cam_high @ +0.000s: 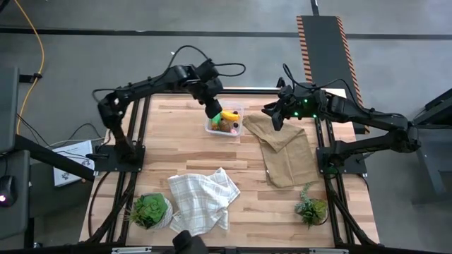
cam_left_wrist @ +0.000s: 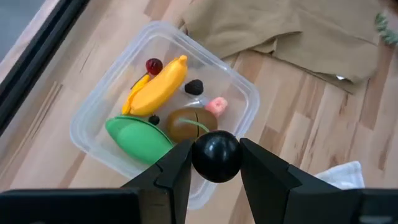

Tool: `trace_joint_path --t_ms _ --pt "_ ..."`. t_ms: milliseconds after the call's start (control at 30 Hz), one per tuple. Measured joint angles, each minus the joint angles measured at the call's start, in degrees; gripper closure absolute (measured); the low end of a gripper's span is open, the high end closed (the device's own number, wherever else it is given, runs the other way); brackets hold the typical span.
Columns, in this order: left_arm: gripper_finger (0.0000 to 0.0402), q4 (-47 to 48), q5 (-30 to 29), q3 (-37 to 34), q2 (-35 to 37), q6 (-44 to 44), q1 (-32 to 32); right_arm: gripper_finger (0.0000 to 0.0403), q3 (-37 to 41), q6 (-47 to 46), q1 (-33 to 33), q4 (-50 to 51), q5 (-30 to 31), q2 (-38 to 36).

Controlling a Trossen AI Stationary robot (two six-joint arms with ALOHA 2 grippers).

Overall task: Pick and placing Produce into tupperware
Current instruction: Put the black cherry into the transparent bin, then return to Home Position

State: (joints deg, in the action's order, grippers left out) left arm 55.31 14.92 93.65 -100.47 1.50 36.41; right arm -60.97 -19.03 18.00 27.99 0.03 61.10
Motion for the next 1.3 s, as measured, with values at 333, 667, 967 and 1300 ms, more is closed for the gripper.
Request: trace_joint_path --t_ms 333,667,967,1300 --pt "0.0284 4.48 -0.56 8.87 -10.42 -1.28 -0.05 0.0304 0.00 1.10 -0.04 1.27 -0.26 0.00" --pt "0.0284 6.25 -1.91 8.83 -17.04 -1.27 -0.20 0.0304 -0.02 2.46 0.07 1.94 -0.46 0.02" --pt "0.0279 4.23 -2.56 8.83 -17.72 -2.46 -0.91 0.0304 -0.02 4.10 0.07 2.43 -0.46 0.02" --pt "0.0195 3.74 -1.94 8.83 -17.66 -1.47 -1.16 0.0304 -0.02 4.60 0.07 3.13 -0.46 0.02"
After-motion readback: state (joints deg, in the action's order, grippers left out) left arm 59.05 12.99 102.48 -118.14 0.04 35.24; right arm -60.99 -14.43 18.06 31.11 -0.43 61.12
